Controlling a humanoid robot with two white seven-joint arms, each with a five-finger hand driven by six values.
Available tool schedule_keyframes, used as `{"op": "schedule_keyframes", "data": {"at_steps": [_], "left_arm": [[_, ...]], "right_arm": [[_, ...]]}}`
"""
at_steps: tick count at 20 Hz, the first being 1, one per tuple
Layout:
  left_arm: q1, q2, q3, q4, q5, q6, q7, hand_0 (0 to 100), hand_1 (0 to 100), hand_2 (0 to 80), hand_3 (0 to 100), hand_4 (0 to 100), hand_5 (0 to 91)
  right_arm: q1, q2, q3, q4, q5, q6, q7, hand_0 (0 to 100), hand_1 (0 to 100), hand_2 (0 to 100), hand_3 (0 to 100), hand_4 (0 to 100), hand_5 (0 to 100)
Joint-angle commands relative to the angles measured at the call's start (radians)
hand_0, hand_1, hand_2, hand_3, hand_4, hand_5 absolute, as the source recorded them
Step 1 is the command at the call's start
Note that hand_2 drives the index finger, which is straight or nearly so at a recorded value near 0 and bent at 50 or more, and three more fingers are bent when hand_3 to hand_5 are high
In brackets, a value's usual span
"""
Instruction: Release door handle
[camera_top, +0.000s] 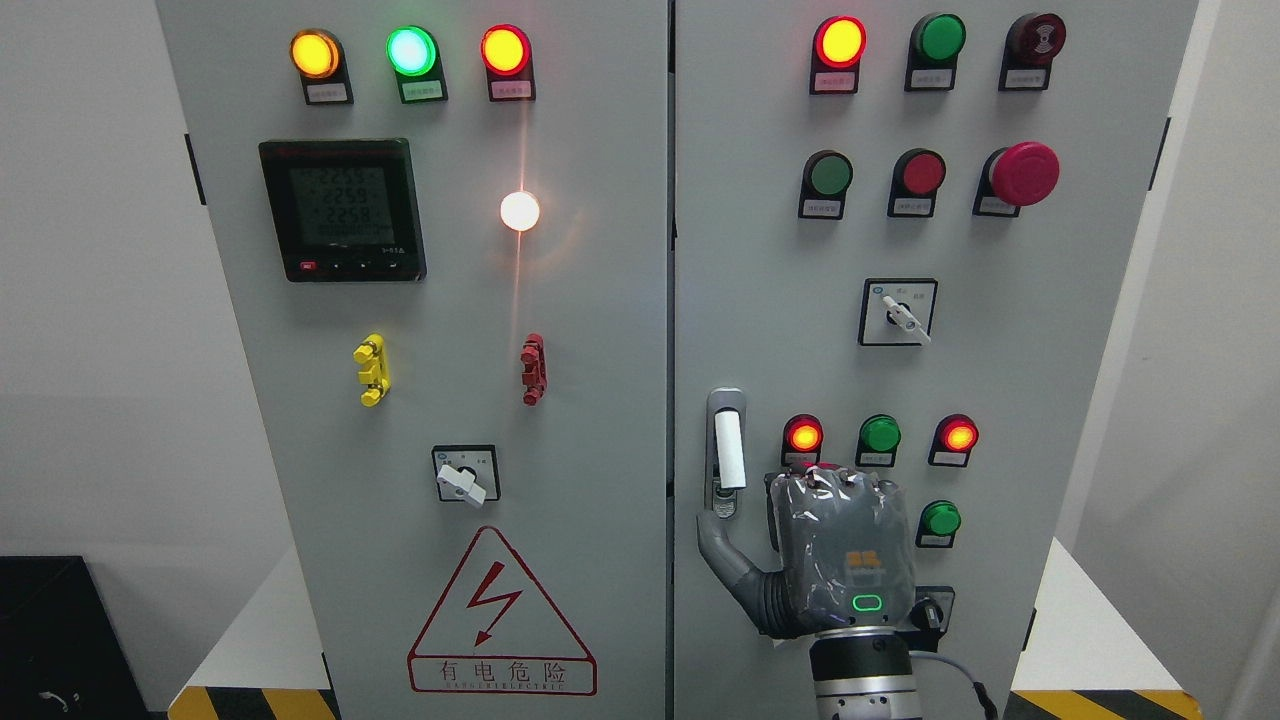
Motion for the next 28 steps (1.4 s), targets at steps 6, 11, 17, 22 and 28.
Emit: {"op": "schedule_keyframes", "data": {"at_steps": [6,11,17,22,28], "left_arm": [[0.020,0.000,0.000,0.000,0.000,0.000,0.000,12,56,0.0,0,0,0.0],[0.020,0.000,0.000,0.000,0.000,0.000,0.000,12,56,0.0,0,0,0.0],[0.020,0.000,0.000,0.000,0.000,0.000,0.000,12,56,0.0,0,0,0.0],[0.020,0.000,0.000,0.000,0.000,0.000,0.000,12,56,0.0,0,0,0.0],[0.020,0.000,0.000,0.000,0.000,0.000,0.000,12,56,0.0,0,0,0.0]], "right_arm": [[-0.035,0.001,-0.018,0.043,-0.001,0.000,0.004,26,31,100,100,98,100],[-0.038,0.001,-0.018,0.043,-0.004,0.000,0.004,26,30,100,100,98,100],[-0.043,0.001,-0.018,0.045,-0.006,0.000,0.004,26,29,100,100,98,100],[-0.045,0.001,-0.018,0.048,-0.006,0.002,0.004,27,28,100,100,98,100],[-0.060,0.001,-0.018,0.048,-0.007,0.000,0.004,28,27,100,100,98,100]]}}
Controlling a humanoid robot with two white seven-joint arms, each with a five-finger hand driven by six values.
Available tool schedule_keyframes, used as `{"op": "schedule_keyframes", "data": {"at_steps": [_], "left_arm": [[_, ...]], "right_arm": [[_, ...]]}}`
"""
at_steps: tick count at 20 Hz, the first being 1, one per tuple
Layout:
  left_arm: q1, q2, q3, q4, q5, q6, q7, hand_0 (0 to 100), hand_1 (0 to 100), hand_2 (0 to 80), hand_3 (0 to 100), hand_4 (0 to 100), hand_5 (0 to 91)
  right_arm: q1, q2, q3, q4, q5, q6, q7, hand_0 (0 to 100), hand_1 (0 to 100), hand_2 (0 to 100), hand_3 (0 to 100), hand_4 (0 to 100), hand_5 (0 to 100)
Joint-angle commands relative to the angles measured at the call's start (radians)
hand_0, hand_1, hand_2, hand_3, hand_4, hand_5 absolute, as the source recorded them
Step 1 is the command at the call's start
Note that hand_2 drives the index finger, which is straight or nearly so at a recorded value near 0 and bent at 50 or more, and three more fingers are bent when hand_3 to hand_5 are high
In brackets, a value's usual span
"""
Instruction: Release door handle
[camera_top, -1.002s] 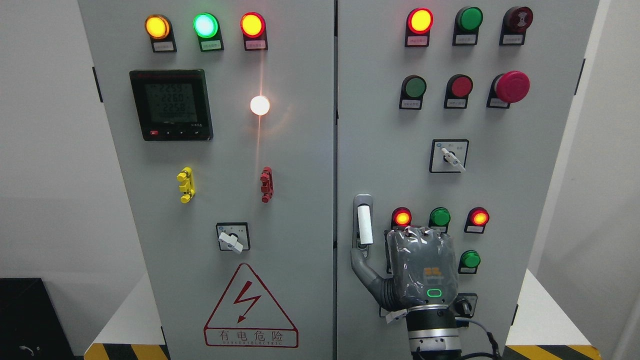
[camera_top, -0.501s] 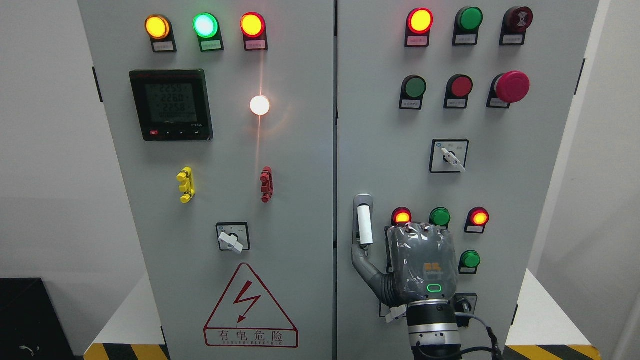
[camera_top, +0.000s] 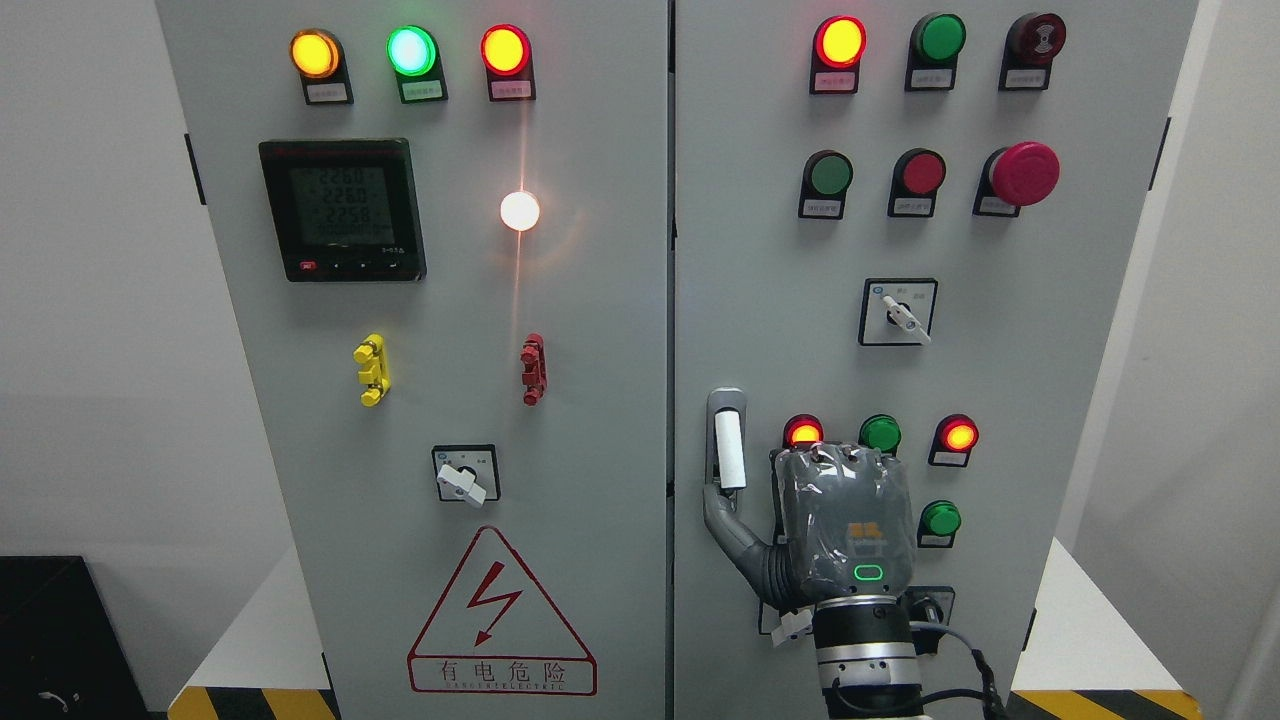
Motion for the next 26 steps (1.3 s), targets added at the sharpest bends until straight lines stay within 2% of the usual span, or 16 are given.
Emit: {"op": "schedule_keyframes", "data": {"at_steps": [1,12,26], "left_arm": [[0.020,0.000,0.000,0.000,0.000,0.000,0.000,12,56,0.0,0,0,0.0],[0.020,0.000,0.000,0.000,0.000,0.000,0.000,12,56,0.0,0,0,0.0],[0.020,0.000,0.000,0.000,0.000,0.000,0.000,12,56,0.0,0,0,0.0]], "right_arm": [[-0.013,0.000,-0.001,0.007,-0.001,-0.001,0.000,28,27,100,100,98,100],[-0.014,0.000,-0.001,0.014,-0.003,-0.001,0.000,30,28,100,100,97,100],[-0.013,0.000,-0.001,0.013,-0.003,0.002,-0.002,39,28,100,100,98,100]]}}
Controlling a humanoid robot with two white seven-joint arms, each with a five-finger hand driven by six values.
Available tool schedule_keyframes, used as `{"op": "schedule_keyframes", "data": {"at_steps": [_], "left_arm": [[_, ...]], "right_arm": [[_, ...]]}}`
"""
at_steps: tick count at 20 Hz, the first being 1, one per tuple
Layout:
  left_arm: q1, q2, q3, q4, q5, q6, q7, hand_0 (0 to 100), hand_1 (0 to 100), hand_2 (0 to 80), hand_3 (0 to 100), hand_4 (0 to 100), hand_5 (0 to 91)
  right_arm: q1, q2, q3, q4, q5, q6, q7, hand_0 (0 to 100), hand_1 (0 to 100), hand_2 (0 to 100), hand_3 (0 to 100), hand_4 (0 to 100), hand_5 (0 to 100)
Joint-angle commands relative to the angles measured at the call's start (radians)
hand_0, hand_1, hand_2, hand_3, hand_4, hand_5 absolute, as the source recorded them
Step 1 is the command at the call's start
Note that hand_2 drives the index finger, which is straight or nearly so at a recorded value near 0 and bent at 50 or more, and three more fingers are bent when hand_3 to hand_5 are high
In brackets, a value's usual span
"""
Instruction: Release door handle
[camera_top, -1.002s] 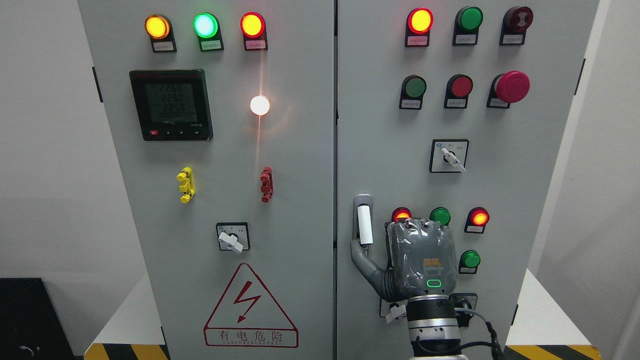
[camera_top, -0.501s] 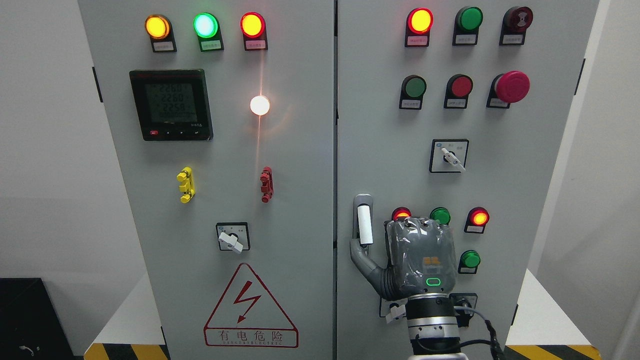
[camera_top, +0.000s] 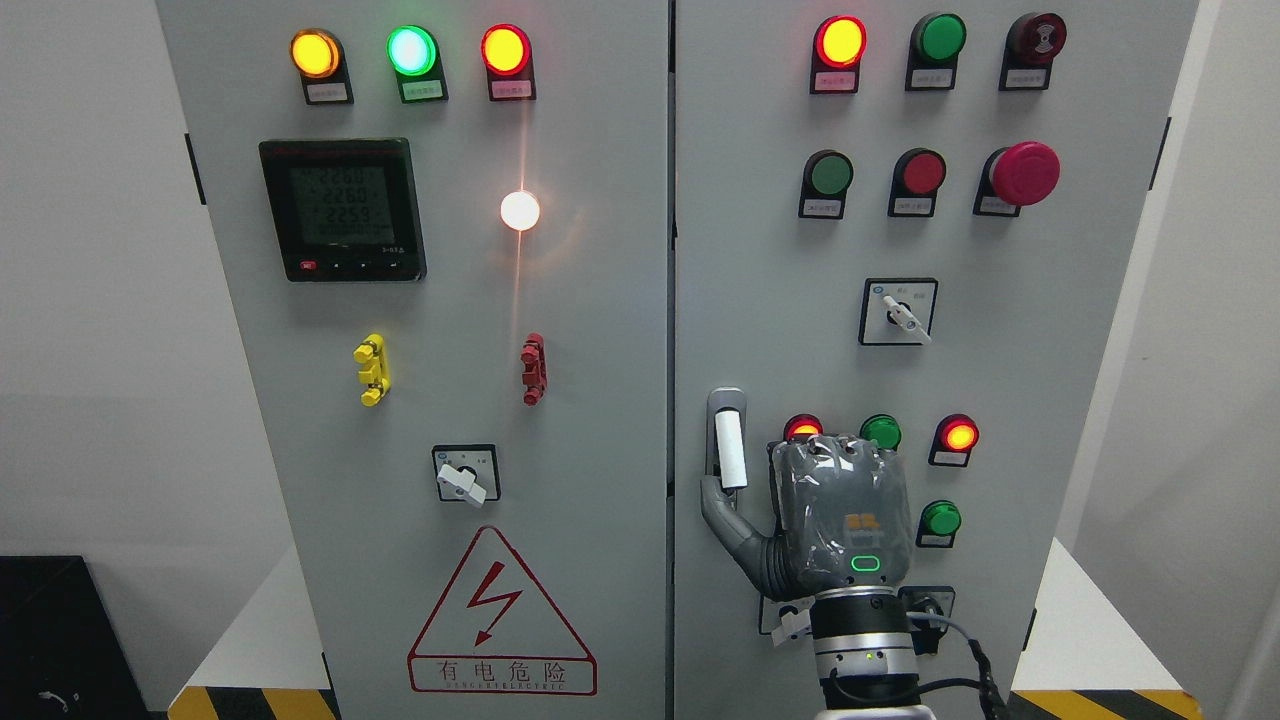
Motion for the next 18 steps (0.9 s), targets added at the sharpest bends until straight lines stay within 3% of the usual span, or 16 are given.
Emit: {"op": "schedule_keyframes", "data": {"at_steps": [1,18], "left_arm": [[0.020,0.000,0.000,0.000,0.000,0.000,0.000,12,56,0.0,0,0,0.0],[0.020,0.000,0.000,0.000,0.000,0.000,0.000,12,56,0.0,0,0,0.0]], "right_arm": [[0.001,0.000,-0.002,0.001,0.000,0.003,-0.007,39,28,100,100,98,100],[0.004,0.003,-0.007,-0.004,0.000,0.003,-0.010,39,33,100,100,98,100]]}}
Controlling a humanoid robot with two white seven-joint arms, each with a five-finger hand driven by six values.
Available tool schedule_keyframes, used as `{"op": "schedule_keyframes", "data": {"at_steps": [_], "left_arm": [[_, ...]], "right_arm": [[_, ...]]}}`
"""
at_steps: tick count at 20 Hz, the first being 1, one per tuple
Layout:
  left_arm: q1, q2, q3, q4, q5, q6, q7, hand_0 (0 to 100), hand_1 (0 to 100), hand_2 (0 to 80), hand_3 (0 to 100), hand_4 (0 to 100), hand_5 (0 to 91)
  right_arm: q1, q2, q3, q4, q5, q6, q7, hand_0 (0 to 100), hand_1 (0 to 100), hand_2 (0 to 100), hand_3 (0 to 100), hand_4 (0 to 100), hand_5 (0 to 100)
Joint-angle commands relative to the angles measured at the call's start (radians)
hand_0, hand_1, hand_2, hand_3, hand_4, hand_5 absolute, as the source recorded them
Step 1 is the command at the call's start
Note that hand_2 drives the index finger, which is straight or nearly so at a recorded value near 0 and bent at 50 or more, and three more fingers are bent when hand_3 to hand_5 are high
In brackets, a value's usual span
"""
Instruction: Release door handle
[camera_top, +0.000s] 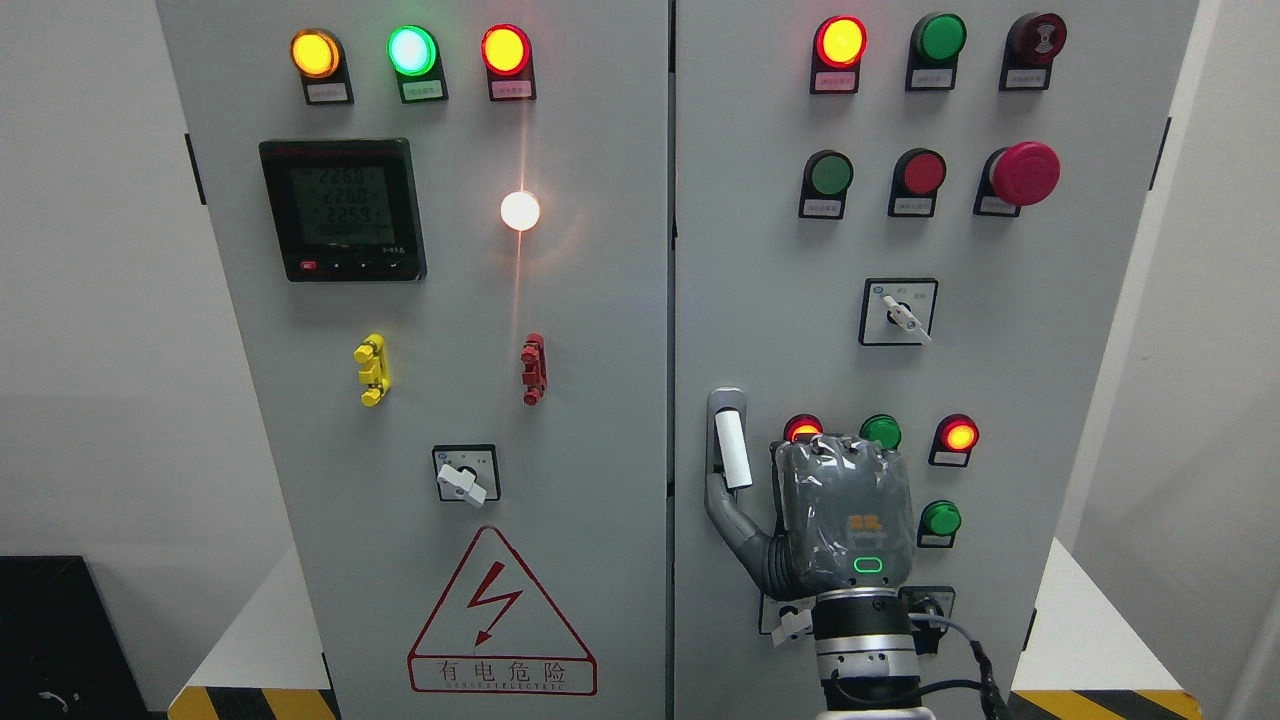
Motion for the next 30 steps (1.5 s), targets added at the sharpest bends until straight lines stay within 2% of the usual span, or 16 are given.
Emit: {"op": "schedule_keyframes", "data": {"at_steps": [1,30], "left_arm": [[0.020,0.000,0.000,0.000,0.000,0.000,0.000,12,56,0.0,0,0,0.0],[0.020,0.000,0.000,0.000,0.000,0.000,0.000,12,56,0.0,0,0,0.0]], "right_arm": [[0.001,0.001,-0.004,-0.003,0.000,0.000,0.000,39,33,100,100,98,100],[0.002,0.003,-0.021,-0.008,0.000,0.000,-0.007,42,36,100,100,98,100]]}}
